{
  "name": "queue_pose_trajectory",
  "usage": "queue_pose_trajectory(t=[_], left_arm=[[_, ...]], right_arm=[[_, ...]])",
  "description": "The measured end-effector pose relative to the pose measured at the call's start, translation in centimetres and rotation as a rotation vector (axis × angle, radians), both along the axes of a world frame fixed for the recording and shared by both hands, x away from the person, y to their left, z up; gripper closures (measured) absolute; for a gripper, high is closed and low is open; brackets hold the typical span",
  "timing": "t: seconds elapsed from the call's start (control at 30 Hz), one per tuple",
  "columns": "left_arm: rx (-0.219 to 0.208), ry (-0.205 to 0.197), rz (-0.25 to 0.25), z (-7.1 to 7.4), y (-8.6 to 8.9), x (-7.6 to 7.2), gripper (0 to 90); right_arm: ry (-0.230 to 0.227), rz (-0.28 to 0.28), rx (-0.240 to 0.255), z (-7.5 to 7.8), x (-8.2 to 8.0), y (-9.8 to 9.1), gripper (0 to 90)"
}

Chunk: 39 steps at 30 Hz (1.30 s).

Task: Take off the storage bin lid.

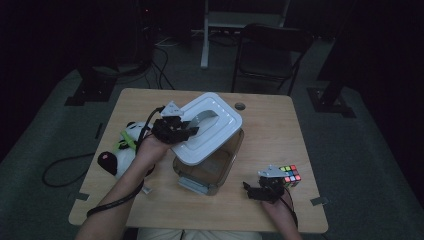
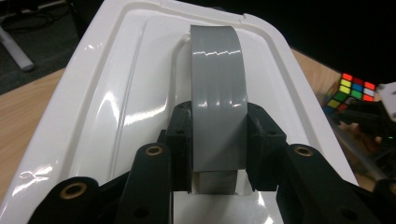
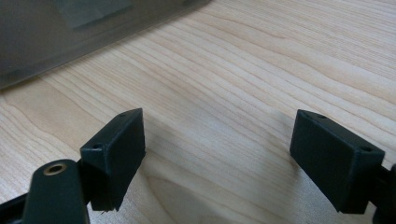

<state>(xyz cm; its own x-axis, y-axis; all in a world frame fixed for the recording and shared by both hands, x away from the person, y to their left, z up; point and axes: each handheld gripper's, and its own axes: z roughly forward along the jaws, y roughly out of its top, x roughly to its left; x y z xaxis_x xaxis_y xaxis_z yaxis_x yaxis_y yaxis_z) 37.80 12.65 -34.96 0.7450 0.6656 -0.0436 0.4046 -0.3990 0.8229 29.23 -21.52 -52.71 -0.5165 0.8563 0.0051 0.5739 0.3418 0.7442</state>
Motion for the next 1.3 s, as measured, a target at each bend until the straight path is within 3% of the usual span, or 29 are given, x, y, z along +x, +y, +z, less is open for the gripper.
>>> queue_pose_trajectory(t=[0.4, 0.73, 0.8, 0.97, 1.3], left_arm=[[-0.059, -0.004, 0.086, 0.6, 2.8, 3.3, 67.7], [-0.093, -0.004, 0.203, 0.5, 6.1, 6.5, 67.7], [-0.096, -0.015, 0.233, 0.2, 6.5, 7.1, 67.7], [-0.104, 0.000, 0.259, -1.4, 6.9, 8.7, 67.7], [-0.107, 0.044, 0.282, -4.8, 5.0, 11.3, 67.7]], right_arm=[[0.003, -0.004, 0.003, 0.0, 0.0, 0.0, 17.8], [0.008, 0.002, 0.002, 0.0, 0.0, 0.0, 17.8], [0.009, 0.003, 0.002, 0.0, 0.0, 0.0, 17.9], [0.010, 0.005, -0.001, 0.0, 0.0, 0.0, 17.8], [0.011, 0.007, 0.004, 0.0, 0.0, 0.0, 17.8]])
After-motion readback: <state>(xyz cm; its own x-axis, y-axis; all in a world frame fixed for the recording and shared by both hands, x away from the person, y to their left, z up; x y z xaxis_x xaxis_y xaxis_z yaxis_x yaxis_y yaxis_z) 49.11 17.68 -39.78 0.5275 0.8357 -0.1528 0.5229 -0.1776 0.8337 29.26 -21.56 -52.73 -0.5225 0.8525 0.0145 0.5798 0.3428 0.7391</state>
